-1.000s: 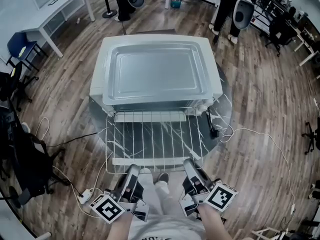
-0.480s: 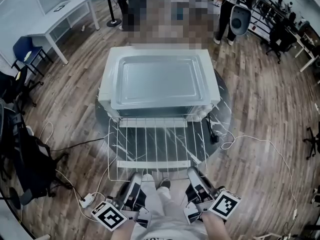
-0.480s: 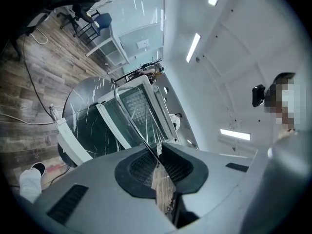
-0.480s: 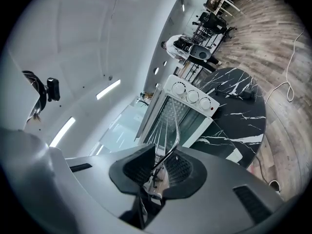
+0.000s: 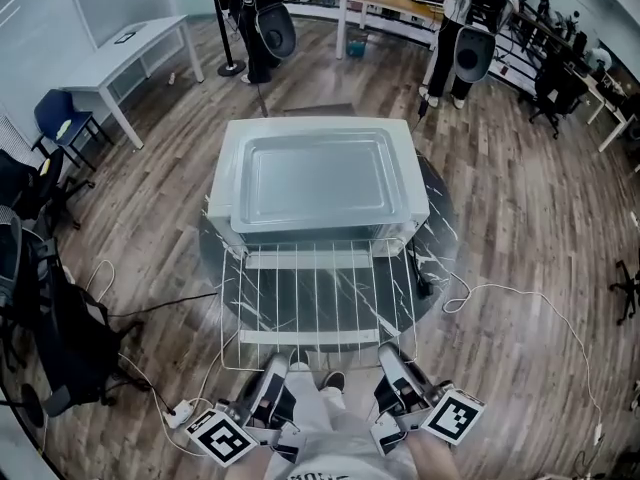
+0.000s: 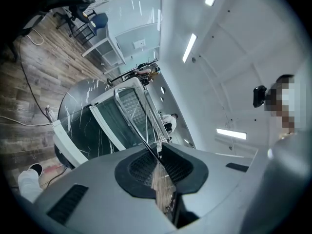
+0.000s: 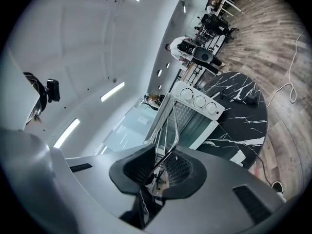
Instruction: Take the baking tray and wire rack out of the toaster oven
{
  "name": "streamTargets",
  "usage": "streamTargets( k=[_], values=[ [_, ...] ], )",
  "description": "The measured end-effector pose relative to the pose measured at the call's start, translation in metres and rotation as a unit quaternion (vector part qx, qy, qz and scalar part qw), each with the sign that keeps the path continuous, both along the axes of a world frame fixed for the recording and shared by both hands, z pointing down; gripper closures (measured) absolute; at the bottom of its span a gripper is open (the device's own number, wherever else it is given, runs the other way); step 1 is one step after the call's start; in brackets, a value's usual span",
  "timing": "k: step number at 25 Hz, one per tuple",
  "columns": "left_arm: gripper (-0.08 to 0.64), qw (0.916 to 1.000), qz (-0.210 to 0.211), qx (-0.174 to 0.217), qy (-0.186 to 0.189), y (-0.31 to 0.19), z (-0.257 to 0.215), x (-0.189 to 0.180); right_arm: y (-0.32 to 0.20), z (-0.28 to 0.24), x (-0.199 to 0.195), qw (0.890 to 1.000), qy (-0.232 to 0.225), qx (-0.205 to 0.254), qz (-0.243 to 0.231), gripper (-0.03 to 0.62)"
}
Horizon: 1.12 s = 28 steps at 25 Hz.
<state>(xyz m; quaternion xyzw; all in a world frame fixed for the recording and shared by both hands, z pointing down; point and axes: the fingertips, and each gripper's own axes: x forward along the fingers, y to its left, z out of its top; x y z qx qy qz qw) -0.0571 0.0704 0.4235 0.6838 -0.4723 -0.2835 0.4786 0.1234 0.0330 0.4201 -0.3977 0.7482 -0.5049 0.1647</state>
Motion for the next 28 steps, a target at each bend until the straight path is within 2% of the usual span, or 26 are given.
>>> streamTargets(
  k=[7, 19, 28],
  values=[
    [0.531, 0.9998, 0.000, 0.019, 0.002, -0.007, -0.019, 0.002, -0.007, -0.025, 0.002, 0.999, 0.008, 0.036, -0.006, 0.546],
    [0.529, 0.9991, 0.002, 0.042, -0.004, -0.035, -0.040, 0.001, -0.033, -0.043, 0.003, 0.999, -0.001, 0.047, 0.000, 0.549],
    [0.529, 0.9997, 0.008, 0.015, 0.019, -0.065, -0.037, 0.003, -0.062, -0.038, 0.006, 1.000, 0.007, 0.026, 0.006, 0.552]
  ],
)
